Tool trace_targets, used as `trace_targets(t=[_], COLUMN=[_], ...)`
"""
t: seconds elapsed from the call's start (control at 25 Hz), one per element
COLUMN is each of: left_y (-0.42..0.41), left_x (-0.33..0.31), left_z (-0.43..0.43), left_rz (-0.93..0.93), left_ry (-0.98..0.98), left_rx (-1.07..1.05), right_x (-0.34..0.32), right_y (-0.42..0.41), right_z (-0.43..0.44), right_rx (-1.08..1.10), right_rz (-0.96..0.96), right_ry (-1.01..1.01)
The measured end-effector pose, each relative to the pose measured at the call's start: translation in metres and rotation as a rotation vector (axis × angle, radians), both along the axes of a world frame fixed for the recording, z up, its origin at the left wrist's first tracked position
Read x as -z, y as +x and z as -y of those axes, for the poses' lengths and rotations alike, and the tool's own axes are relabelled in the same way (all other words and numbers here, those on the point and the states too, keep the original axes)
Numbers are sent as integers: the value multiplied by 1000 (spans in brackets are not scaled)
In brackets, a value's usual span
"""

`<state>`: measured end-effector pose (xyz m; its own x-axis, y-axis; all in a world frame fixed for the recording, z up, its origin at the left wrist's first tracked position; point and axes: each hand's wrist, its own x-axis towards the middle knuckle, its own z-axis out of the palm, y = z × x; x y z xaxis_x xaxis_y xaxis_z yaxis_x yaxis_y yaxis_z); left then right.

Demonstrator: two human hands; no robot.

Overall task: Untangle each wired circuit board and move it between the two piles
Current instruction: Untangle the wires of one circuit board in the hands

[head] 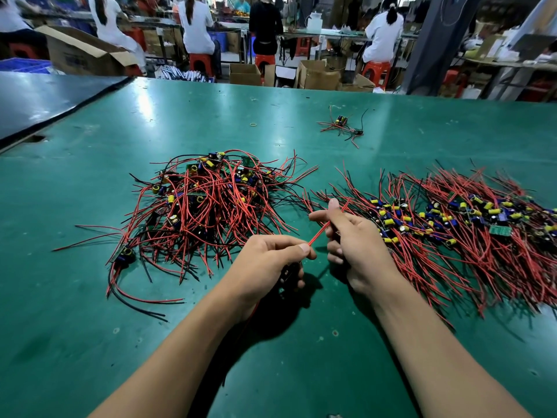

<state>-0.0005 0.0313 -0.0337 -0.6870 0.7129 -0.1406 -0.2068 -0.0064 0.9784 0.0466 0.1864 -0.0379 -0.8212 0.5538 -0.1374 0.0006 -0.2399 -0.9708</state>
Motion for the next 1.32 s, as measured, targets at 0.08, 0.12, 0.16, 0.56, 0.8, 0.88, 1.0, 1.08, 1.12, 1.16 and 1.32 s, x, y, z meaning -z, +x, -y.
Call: trace_targets(t=[0.08, 0.12, 0.16, 0.56, 0.8, 0.88, 1.0, 1.08, 1.12, 1.16, 1.32], left_y=[0, 0, 0, 6, 4, 4, 3, 2, 2, 2, 3], left_x=[0, 0, -1, -1, -2, -2, -1, -1, -1, -1, -3], left_z=[2, 3, 3, -1, 0, -2, -2, 0, 0, 0, -3], left_rz=[-5, -7, -15, -6, 1, -6, -34, -46, -51, -57, 11], left_ry=[-1, -1, -6, 24, 1, 3, 8, 14, 16, 15, 26], left_rx=[5, 5, 6, -109, -54, -43, -24, -25, -28, -31, -91], right_x=[-6, -9, -13, 3, 1, -1, -7, -11, -13, -13, -18], right_y=[-2, -1, 0, 2, 1, -1, -3, -2, -1, 0, 6], right_z=[2, 0, -2, 12, -1, 1, 5, 4, 3, 1, -2], right_rx=[-31, -65, -95, -241, 8, 79, 53, -35, -66, -89, -182], right_rz=[-9, -32, -55, -10, -4, -44, -126, -166, -188, -204, -166], right_ry=[-222, -342, -439, -35, 115, 40, -312, -546, -623, -682, -595])
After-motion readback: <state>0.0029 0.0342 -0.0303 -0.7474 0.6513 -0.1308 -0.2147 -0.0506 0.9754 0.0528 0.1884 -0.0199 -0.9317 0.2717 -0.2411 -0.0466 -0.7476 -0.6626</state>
